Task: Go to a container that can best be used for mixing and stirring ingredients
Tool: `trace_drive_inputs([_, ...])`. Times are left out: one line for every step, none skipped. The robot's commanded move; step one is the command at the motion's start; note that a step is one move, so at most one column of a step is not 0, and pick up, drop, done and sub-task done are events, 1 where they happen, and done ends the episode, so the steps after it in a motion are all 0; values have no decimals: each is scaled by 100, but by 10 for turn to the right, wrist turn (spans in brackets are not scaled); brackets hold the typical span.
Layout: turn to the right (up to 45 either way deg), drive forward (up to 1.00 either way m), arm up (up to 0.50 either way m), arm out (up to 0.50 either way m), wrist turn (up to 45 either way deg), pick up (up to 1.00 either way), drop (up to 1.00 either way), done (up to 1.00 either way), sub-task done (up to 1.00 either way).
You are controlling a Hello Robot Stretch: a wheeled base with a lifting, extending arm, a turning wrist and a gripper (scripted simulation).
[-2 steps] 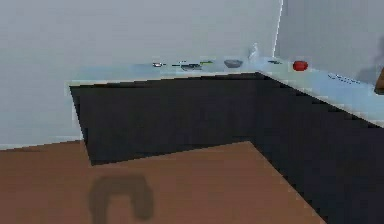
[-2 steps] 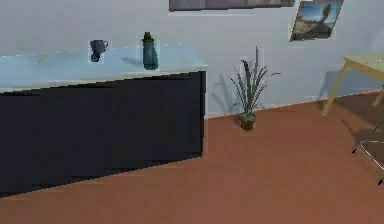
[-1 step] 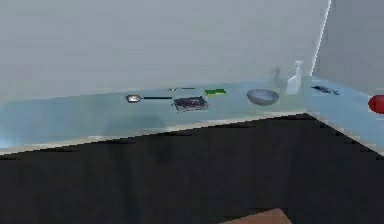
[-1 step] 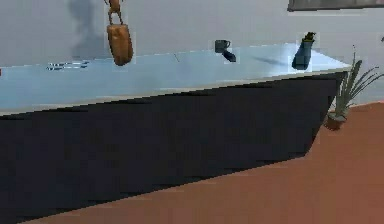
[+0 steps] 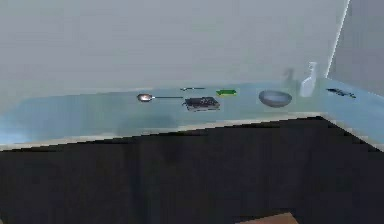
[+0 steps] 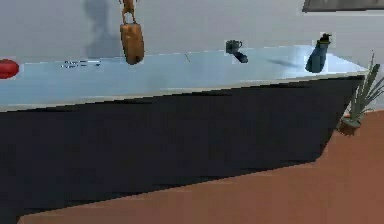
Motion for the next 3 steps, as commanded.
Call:
trace_drive_inputs([0, 40, 0, 0, 0, 0, 0, 0, 0])
trace_drive_inputs([300, 0, 0, 0, 0, 0, 0, 0, 0])
trace_drive_inputs([0, 0, 0, 0, 0, 0, 0, 100, 0])
